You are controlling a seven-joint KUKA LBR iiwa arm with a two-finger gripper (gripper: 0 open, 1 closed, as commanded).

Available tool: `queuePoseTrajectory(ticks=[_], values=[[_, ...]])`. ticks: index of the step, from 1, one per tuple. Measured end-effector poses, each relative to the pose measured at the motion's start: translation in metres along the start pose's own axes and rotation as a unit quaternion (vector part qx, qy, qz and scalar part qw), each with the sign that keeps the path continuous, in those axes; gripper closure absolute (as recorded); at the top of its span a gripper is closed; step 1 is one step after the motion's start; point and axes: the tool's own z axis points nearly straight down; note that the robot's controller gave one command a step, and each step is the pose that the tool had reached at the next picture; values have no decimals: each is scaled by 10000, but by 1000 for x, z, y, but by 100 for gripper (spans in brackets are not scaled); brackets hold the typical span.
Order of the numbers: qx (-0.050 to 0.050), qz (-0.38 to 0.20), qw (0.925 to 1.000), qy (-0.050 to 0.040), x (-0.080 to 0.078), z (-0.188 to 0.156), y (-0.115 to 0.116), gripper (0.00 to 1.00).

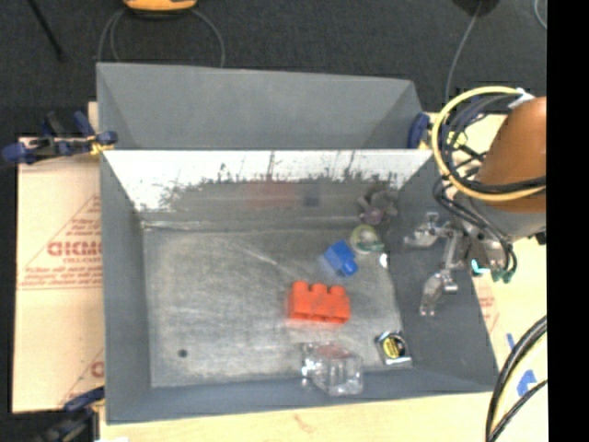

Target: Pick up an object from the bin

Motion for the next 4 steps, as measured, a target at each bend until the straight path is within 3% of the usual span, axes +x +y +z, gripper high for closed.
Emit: queuePoseTrajectory(ticks=[1, 2, 3, 4], values=[[6, -928, 9957, -52, 34, 122, 35, 0], [-19, 545, 9985, -23, 51, 112, 98, 0], [9, -41, 9999, -114, 57, 119, 140, 0], [20, -738, 9972, -136, 54, 120, 193, 0]])
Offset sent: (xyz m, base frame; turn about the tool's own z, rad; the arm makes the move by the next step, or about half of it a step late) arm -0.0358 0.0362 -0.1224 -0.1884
